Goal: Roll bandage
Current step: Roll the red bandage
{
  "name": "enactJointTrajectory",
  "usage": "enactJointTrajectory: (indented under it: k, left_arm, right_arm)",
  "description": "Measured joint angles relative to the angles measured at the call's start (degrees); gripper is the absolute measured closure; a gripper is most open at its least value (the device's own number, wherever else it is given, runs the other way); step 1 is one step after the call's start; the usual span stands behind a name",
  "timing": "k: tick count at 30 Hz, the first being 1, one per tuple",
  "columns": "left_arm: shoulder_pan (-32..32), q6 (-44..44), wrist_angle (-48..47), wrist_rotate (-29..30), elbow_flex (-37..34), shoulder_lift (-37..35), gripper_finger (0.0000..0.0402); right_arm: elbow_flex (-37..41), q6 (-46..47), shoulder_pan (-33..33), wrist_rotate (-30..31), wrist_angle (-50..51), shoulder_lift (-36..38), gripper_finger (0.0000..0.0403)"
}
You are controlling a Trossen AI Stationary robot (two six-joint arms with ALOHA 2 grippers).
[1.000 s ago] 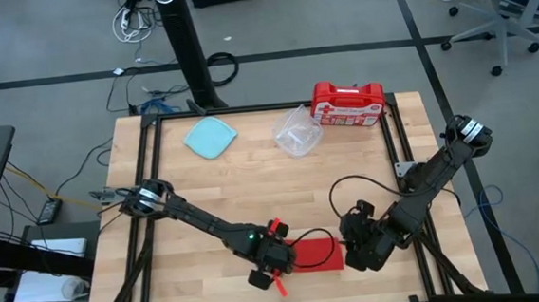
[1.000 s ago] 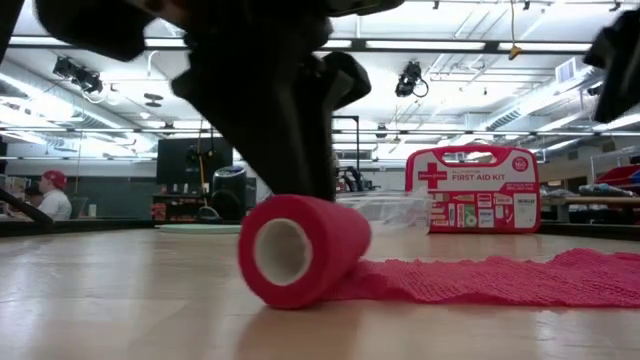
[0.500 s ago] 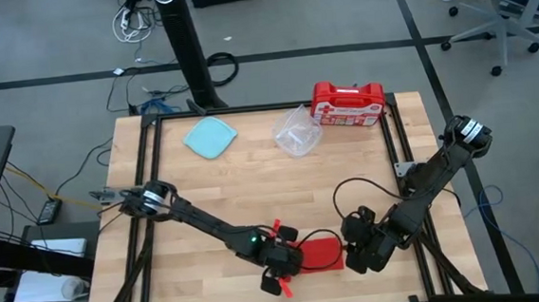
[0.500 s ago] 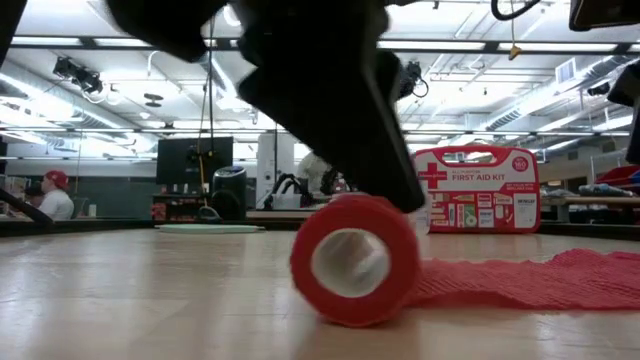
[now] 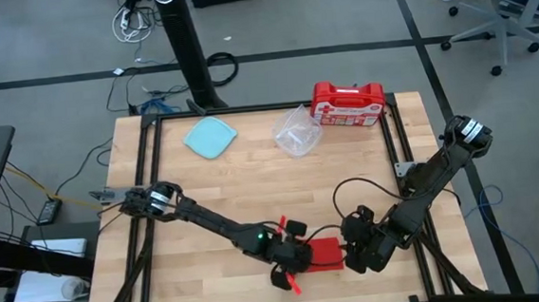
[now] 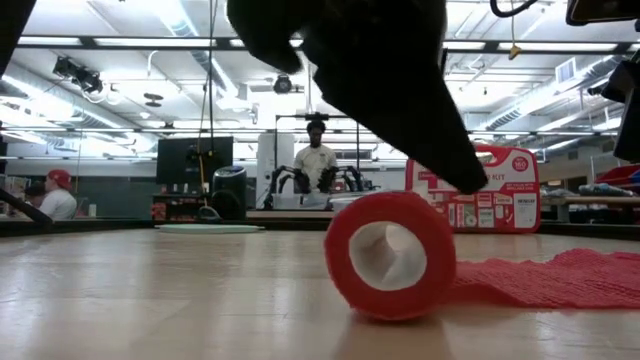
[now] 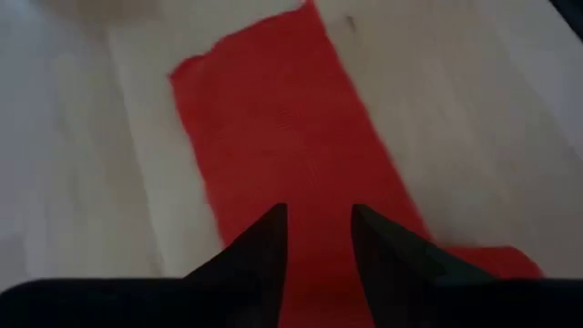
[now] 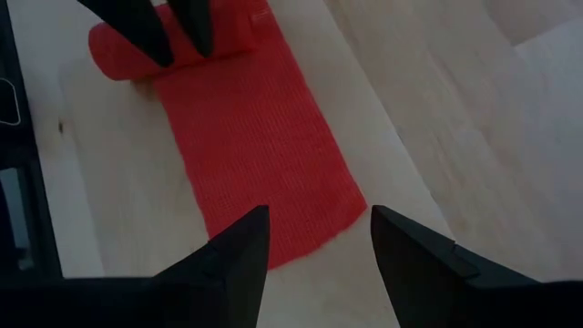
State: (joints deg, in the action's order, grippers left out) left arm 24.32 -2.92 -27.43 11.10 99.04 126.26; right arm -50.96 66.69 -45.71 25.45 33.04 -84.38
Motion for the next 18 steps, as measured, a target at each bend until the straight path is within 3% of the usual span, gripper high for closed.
enactJointTrajectory:
  k: [10,14,18]
  left_arm:
    - [0.1,0.3,-21.6,-3.3,9.0,-0.1,0.0275]
    - [0.2,0.3,-23.7,-8.6,9.2,-0.1,0.0275]
    - [0.2,0.3,-19.4,-10.3,6.7,-0.1,0.0275]
  right_arm:
    - [0.0,-0.9,0.0,0.4,0.0,0.0,0.0211]
    - [0.0,-0.9,0.0,0.4,0.0,0.0,0.0211]
    - [0.0,-0.3,-0.1,-1.2,-0.3,0.0,0.0211]
